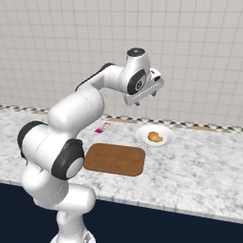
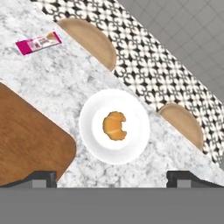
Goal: From the different types of pastries on the counter, select a croissant and place it on the cutting board. Then retrieve a jar of jam from the cabinet and place it alongside the croissant on the cutting board.
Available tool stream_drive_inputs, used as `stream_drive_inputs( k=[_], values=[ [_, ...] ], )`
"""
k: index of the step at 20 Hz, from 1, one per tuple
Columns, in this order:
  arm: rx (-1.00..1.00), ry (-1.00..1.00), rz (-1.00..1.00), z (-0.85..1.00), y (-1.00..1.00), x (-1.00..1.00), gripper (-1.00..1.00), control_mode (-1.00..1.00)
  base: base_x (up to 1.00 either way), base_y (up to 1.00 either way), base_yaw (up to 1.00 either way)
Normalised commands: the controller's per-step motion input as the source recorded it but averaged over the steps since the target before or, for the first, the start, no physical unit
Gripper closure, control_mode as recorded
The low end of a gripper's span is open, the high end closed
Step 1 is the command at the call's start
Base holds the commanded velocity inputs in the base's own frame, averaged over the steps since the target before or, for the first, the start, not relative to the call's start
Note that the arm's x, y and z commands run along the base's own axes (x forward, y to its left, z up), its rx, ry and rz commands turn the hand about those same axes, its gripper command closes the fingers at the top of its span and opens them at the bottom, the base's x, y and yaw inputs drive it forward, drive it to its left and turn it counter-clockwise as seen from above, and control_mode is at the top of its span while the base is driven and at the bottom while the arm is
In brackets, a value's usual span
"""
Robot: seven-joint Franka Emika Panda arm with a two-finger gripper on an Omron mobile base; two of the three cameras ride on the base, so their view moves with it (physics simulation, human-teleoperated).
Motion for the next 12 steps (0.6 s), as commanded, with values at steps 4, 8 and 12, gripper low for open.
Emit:
stream_drive_inputs(
  k=[4,8,12],
  values=[
    [0.0,0.0,0.0,-0.46,0.01,0.0,-1.0,-1.0,0.0,0.0,0.0],
    [0.0,0.0,0.0,-0.46,0.0,0.0,-1.0,-1.0,0.0,0.0,0.0],
    [0.0,0.0,0.0,-0.55,0.0,0.0,-1.0,-1.0,0.0,0.0,0.0]
  ],
)
